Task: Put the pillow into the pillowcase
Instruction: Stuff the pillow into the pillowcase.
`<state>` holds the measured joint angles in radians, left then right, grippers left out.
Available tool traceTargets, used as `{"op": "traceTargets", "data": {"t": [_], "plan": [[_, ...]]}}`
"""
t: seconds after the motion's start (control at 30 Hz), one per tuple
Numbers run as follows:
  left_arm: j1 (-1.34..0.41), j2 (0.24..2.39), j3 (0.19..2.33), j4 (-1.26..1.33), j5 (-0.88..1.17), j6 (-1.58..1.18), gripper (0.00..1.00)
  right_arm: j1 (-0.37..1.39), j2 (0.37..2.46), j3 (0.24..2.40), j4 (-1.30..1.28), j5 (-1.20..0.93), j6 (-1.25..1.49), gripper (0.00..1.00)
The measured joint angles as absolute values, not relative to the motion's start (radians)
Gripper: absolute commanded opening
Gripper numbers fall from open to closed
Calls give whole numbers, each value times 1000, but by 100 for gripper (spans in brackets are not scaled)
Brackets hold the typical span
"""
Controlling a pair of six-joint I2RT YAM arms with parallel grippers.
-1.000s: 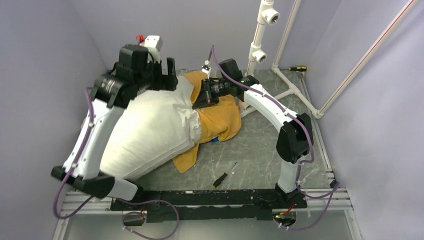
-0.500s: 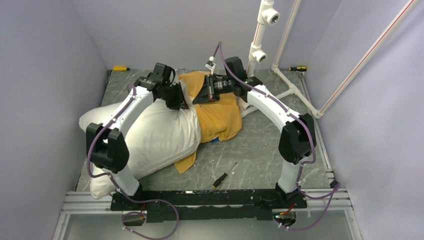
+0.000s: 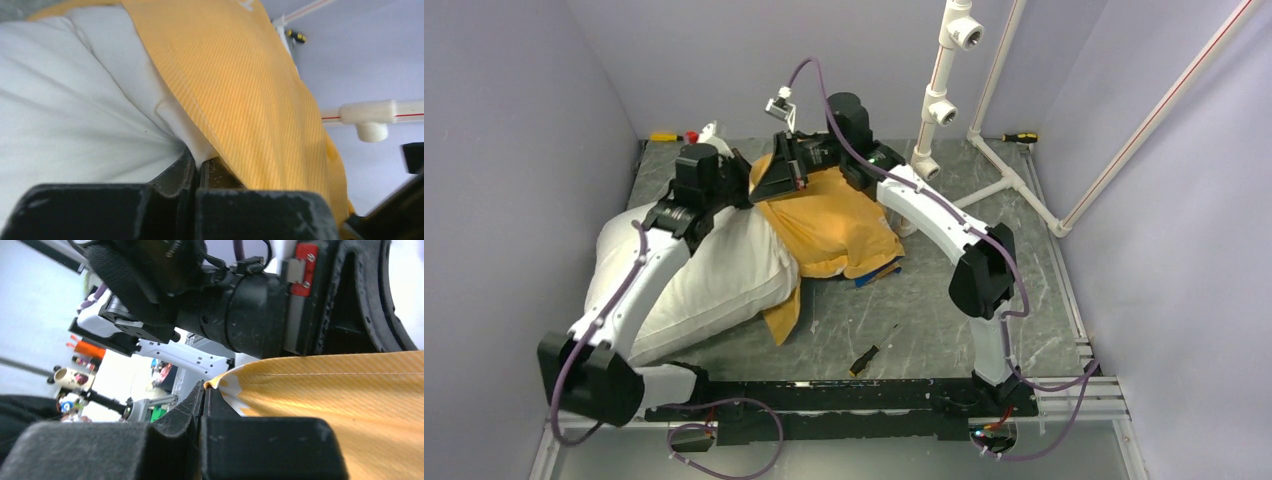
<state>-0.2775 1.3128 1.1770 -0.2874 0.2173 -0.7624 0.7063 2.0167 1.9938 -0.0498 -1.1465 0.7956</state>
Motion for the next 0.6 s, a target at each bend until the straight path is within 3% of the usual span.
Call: {"op": "traceTargets", "data": {"t": [0.23,0.4,0.47,0.53,0.6], "plan": [[-283,1129,1145,-280,14,-711,0,729,2032,2061,-11,-1183,813,0],[-274,1151,1208,-271,-41,-654,0,681,2127,2289,-21,-1179,837,2],[-272,1171,1254,-290,-65,-625,0,670,2153,2328,-7,-1178,857,10],[-274,1173,1274,-318,-93,-596,0,671,2146,2289,-20,-1163,843,28],[-278,1166,1273,-343,-117,-573,0,676,2123,2215,-91,-1116,790,40]]}}
